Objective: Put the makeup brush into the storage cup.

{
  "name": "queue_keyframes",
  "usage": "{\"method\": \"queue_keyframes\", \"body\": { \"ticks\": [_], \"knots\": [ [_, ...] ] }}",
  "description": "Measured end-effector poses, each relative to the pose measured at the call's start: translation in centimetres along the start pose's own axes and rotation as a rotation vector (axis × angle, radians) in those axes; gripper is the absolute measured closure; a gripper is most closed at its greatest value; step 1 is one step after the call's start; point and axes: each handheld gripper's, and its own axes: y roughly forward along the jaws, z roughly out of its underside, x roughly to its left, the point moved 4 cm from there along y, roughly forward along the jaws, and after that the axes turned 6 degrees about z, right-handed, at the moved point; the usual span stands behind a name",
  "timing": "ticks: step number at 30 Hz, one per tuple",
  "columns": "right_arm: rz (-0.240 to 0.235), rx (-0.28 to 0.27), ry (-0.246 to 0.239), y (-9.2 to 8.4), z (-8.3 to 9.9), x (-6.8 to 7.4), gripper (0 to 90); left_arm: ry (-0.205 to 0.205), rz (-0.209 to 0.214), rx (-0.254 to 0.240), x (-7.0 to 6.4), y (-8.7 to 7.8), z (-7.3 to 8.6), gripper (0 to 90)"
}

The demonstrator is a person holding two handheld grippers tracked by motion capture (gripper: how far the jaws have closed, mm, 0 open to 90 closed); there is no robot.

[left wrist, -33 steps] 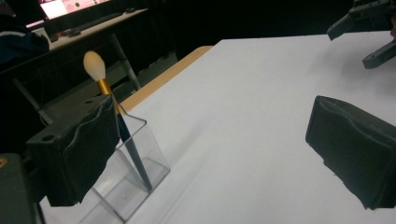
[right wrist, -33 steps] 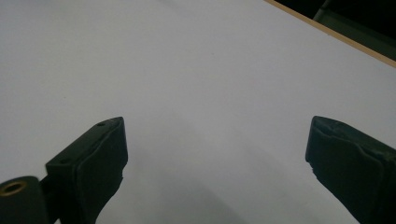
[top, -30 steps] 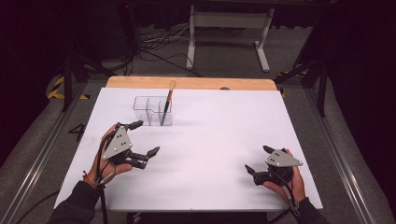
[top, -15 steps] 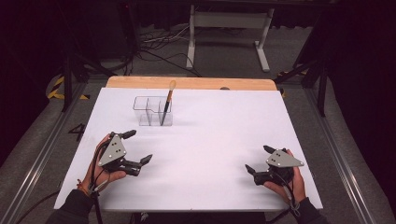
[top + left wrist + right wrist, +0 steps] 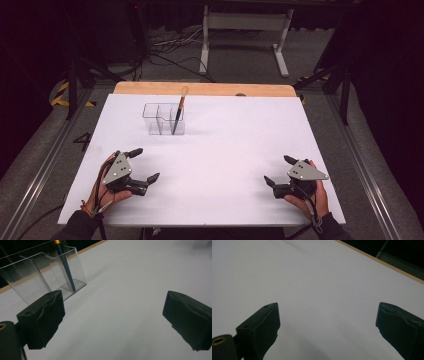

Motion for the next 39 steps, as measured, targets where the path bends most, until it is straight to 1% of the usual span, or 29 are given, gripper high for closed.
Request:
{"method": "queue_keyframes", "body": {
  "ticks": [2, 5, 6, 8, 9, 11, 12, 14, 15, 16, 17, 18, 19, 20, 22, 25, 26, 31, 36, 39],
  "knots": [
    [0.0, 0.0, -0.002, 0.0, 0.0, 0.0, 6.1, -0.01, 0.001, 0.002, 0.0, -0.2, 0.2, 4.9],
    [0.001, 0.003, -0.003, -0.1, 0.1, 0.0, 6.0, -0.03, -0.023, 0.006, -0.1, -0.5, 0.4, 5.1],
    [-0.001, 0.005, -0.001, -0.2, 0.2, 0.0, 6.0, -0.037, -0.029, -0.004, -0.2, -0.7, 0.5, 5.1],
    [-0.001, 0.004, -0.002, -0.2, 0.2, 0.0, 6.0, -0.041, -0.029, -0.007, -0.2, -0.8, 0.5, 6.4],
    [0.0, 0.005, -0.003, -0.2, 0.3, 0.0, 6.0, -0.057, -0.031, -0.012, -0.3, -1.0, 0.8, 6.4],
    [0.006, 0.004, 0.001, -0.5, 0.4, 0.0, 6.0, -0.068, -0.035, -0.007, -0.3, -1.1, 1.0, 6.4],
    [0.01, 0.0, 0.002, -0.6, 0.4, -0.1, 6.0, -0.082, -0.039, -0.004, -0.3, -1.2, 1.2, 6.4],
    [0.014, -0.014, 0.008, -0.9, 0.4, -0.1, 6.0, -0.089, -0.057, -0.003, -0.2, -1.4, 1.4, 6.3],
    [0.016, -0.015, 0.005, -1.0, 0.4, -0.1, 5.9, -0.09, -0.079, -0.005, 0.1, -1.6, 1.3, 6.3],
    [0.016, -0.015, 0.005, -1.0, 0.4, -0.1, 5.9, -0.09, -0.079, -0.005, 0.1, -1.6, 1.3, 6.3],
    [0.023, -0.022, -0.002, -1.2, 0.5, 0.0, 6.0, -0.1, -0.092, -0.015, 0.3, -1.7, 1.3, 6.3],
    [0.024, -0.025, 0.002, -1.3, 0.5, -0.1, 5.9, -0.109, -0.094, -0.018, 0.5, -1.8, 1.3, 6.3],
    [0.026, -0.029, 0.007, -1.4, 0.6, -0.1, 5.9, -0.111, -0.1, -0.026, 0.6, -1.8, 1.3, 6.3],
    [0.027, -0.032, 0.013, -1.5, 0.6, -0.2, 5.9, -0.106, -0.11, -0.018, 0.6, -1.8, 1.3, 6.1],
    [0.032, -0.04, 0.022, -1.6, 0.5, -0.4, 5.9, -0.105, -0.114, -0.019, 0.6, -1.8, 1.3, 5.7],
    [0.029, -0.041, 0.02, -1.6, 0.6, -0.4, 5.9, -0.108, -0.122, -0.034, 0.7, -2.0, 1.1, 5.6],
    [0.026, -0.04, 0.02, -1.6, 0.6, -0.3, 5.8, -0.106, -0.132, -0.037, 0.8, -2.1, 1.0, 5.7],
    [0.028, -0.047, 0.028, -1.6, 0.5, -0.6, 5.8, -0.104, -0.134, -0.042, 0.8, -2.0, 0.9, 6.0],
    [0.03, -0.043, 0.028, -1.6, 0.5, -0.6, 5.8, -0.105, -0.128, -0.045, 0.9, -2.1, 0.9, 5.9],
    [0.023, -0.035, 0.029, -1.5, 0.5, -0.5, 5.6, -0.107, -0.127, -0.051, 0.8, -2.4, 0.9, 5.9]
  ]
}}
